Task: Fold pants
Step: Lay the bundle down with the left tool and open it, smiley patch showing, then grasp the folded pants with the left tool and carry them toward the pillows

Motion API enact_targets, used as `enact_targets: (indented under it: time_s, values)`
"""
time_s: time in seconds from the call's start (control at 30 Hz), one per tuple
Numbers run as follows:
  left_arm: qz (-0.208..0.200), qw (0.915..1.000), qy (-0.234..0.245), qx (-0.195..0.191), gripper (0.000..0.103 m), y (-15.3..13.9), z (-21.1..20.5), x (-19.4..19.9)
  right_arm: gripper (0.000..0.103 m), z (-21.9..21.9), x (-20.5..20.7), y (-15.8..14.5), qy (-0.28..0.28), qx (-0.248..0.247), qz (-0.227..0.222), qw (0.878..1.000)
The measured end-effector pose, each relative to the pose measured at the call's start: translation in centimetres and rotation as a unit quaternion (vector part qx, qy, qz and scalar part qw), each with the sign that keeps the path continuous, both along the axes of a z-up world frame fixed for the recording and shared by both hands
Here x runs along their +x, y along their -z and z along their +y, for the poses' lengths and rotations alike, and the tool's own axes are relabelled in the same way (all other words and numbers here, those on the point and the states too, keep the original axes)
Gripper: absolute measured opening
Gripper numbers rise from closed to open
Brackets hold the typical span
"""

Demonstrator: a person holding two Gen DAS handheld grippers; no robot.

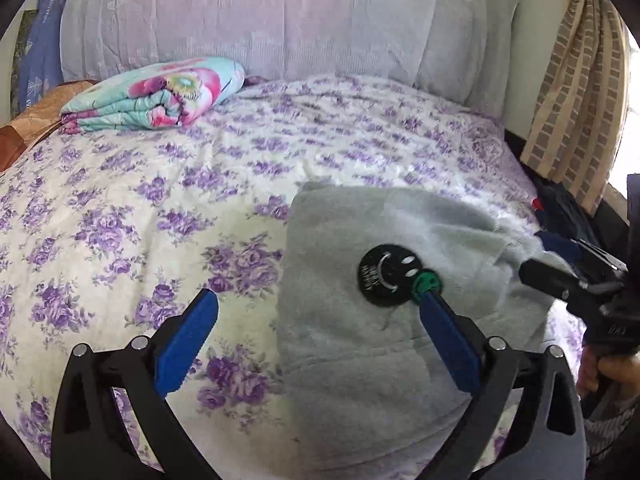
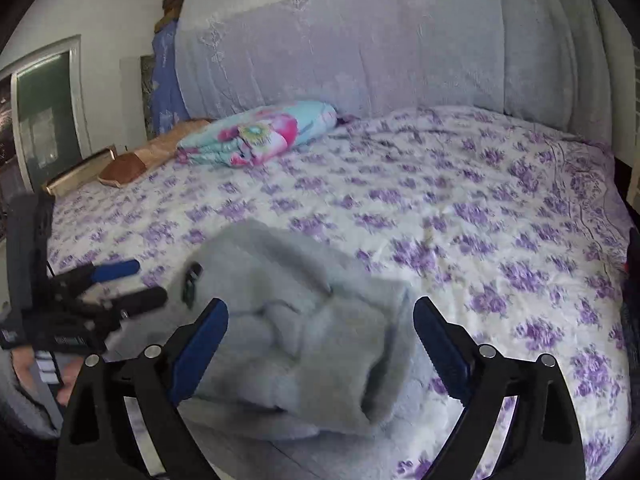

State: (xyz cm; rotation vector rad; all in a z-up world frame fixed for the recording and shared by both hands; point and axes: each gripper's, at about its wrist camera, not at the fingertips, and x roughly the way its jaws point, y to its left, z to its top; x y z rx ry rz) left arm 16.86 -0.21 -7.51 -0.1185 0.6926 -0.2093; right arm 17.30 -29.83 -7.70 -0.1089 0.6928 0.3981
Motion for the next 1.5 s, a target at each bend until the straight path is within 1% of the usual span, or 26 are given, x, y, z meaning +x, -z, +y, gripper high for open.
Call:
enact_targets:
  time_s: [0.03, 0.07, 0.1, 0.13, 0.2, 0.27, 0.4, 0.47, 0.73, 0.93, 1.03, 1.13, 1.2, 1.23, 1.27, 1.33, 1.37, 1.4, 1.43, 1.47, 1.5]
  values:
    - [0.022, 0.9997, 0.001, 0.007, 0.099, 1.2, -0.2, 0.7, 0.1, -1.0, 1.0, 2.1, 0.0, 0.031, 0.036, 0.999]
    - [0.031, 0.9995, 0.006, 0.001, 0.099, 2.2, -0.3, 0.9, 0.1, -2.0, 1.5, 3.1, 0.001, 0.074, 0.052, 0.996]
    - [0.025, 0.9995, 0.006, -0.016, 0.099, 2.6, 0.0, 0.8, 0.1, -2.6, 1.6, 2.8, -0.001, 0.092, 0.056, 0.994]
    - [0.029, 0.9993, 0.006, -0.024, 0.099, 2.4, 0.4, 0.9, 0.1, -2.5, 1.4, 2.5, -0.001, 0.087, 0.051, 0.995]
    - [0.029, 0.9994, 0.005, -0.019, 0.099, 2.4, 0.4, 0.8, 0.1, -2.0, 0.8, 2.7, 0.001, 0.074, 0.035, 0.997]
    - [0.022, 0.9997, 0.001, -0.014, 0.099, 2.3, 0.3, 0.5, 0.1, -2.4, 0.5, 2.5, -0.003, 0.088, 0.031, 0.996]
    - [0.008, 0.9999, -0.01, 0.012, 0.099, 1.8, -0.2, -0.2, 0.1, -3.4, -1.2, 1.6, -0.002, 0.121, 0.003, 0.993]
    - [0.003, 0.9997, -0.015, 0.02, 0.099, 1.5, -0.3, -0.4, 0.1, -3.9, -1.7, 1.2, 0.002, 0.131, 0.0, 0.991]
    - [-0.006, 0.9991, -0.021, 0.037, 0.098, 0.6, -0.4, -1.5, 0.1, -5.7, -3.1, 1.5, 0.009, 0.184, 0.024, 0.983]
    - [-0.007, 0.9991, -0.019, 0.038, 0.098, 0.3, -0.5, -2.1, 0.1, -7.2, -3.5, 1.8, 0.025, 0.215, 0.042, 0.975]
    - [-0.008, 0.9992, -0.017, 0.036, 0.098, 0.1, -0.6, -2.3, 0.1, -8.3, -3.2, 2.2, 0.032, 0.243, 0.06, 0.968]
    - [-0.006, 0.9994, -0.011, 0.032, 0.098, -0.1, -0.7, -2.5, 0.1, -9.3, -2.7, 2.6, 0.033, 0.281, 0.084, 0.955]
    - [0.005, 0.9999, 0.004, 0.015, 0.098, 0.0, -0.7, -2.5, 0.1, -9.6, -2.1, 2.6, 0.023, 0.311, 0.099, 0.945]
    - [0.017, 0.9997, 0.015, 0.004, 0.098, 0.2, -0.8, -2.3, 0.1, -9.6, -1.7, 2.6, 0.018, 0.319, 0.107, 0.942]
    - [0.034, 0.9991, 0.026, -0.006, 0.098, 0.7, -0.8, -1.9, 0.1, -9.3, -1.2, 2.6, 0.013, 0.319, 0.121, 0.94]
    - [0.059, 0.9971, 0.035, -0.031, 0.099, 1.7, -0.5, -1.1, 0.1, -8.3, 0.3, 3.2, 0.011, 0.295, 0.16, 0.942]
    - [0.07, 0.9954, 0.039, -0.052, 0.099, 2.3, -0.2, -0.6, 0.1, -7.7, 0.9, 3.6, 0.012, 0.279, 0.173, 0.944]
    - [0.086, 0.9921, 0.043, -0.081, 0.099, 3.0, 0.3, 0.0, 0.1, -7.3, 1.5, 4.0, 0.008, 0.273, 0.182, 0.945]
    - [0.102, 0.9872, 0.047, -0.112, 0.099, 3.7, 0.8, 0.6, 0.1, -7.0, 2.0, 4.4, 0.002, 0.278, 0.188, 0.942]
    - [0.11, 0.9838, 0.051, -0.132, 0.099, 4.0, 1.2, 1.0, 0.1, -6.9, 2.4, 4.6, -0.004, 0.288, 0.192, 0.938]
    - [0.112, 0.9829, 0.055, -0.135, 0.099, 4.1, 1.1, 1.3, 0.1, -6.7, 2.8, 4.8, -0.008, 0.299, 0.195, 0.934]
